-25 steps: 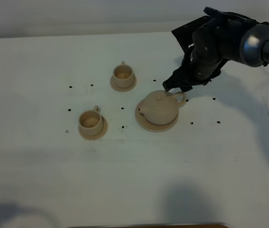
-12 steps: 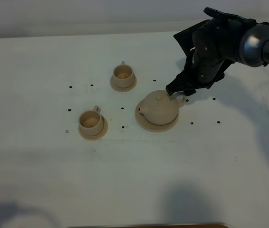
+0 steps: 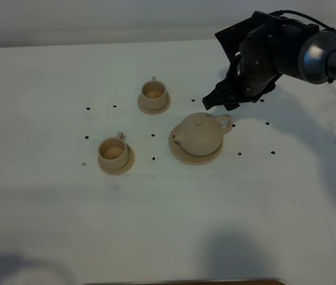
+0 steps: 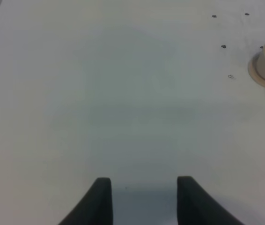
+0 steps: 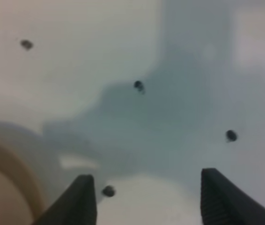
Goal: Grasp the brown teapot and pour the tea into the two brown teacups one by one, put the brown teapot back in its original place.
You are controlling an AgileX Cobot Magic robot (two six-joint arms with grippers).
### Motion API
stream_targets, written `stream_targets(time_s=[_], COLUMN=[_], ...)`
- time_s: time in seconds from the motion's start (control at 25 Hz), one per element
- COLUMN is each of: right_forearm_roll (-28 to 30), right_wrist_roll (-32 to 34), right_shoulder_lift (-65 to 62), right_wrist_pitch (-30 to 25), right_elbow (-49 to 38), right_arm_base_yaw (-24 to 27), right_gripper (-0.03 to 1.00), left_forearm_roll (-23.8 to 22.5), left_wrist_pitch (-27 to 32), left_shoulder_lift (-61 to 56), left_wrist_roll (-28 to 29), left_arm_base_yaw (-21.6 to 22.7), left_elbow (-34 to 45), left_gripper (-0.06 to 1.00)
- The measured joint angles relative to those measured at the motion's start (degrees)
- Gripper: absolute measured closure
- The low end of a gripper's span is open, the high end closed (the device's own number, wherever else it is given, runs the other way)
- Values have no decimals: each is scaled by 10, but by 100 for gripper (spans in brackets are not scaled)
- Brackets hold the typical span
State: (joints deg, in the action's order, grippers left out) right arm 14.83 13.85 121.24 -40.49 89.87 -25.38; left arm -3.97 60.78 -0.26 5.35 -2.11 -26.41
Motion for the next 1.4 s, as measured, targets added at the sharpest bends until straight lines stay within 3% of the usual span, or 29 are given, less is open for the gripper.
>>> stream_targets(time_s=[1.08, 1.24, 1.4], right_forearm_roll=[-87, -83, -41], right_wrist_roll=[-53, -56, -53], right_shoulder_lift=[-22, -24, -24], right_wrist_pitch=[-91, -96, -97], right_elbow=[1, 7, 7], right_arm_base_yaw=[-16, -18, -18], right_gripper=[49, 49, 49], left_forearm_roll=[0, 0, 0], left_wrist_pitch=[0, 0, 0], left_shoulder_lift=[0, 0, 0], left_wrist_roll=[1, 1, 0], left_arm_base_yaw=[0, 0, 0], left_elbow=[0, 0, 0], left_gripper=[63, 63, 63])
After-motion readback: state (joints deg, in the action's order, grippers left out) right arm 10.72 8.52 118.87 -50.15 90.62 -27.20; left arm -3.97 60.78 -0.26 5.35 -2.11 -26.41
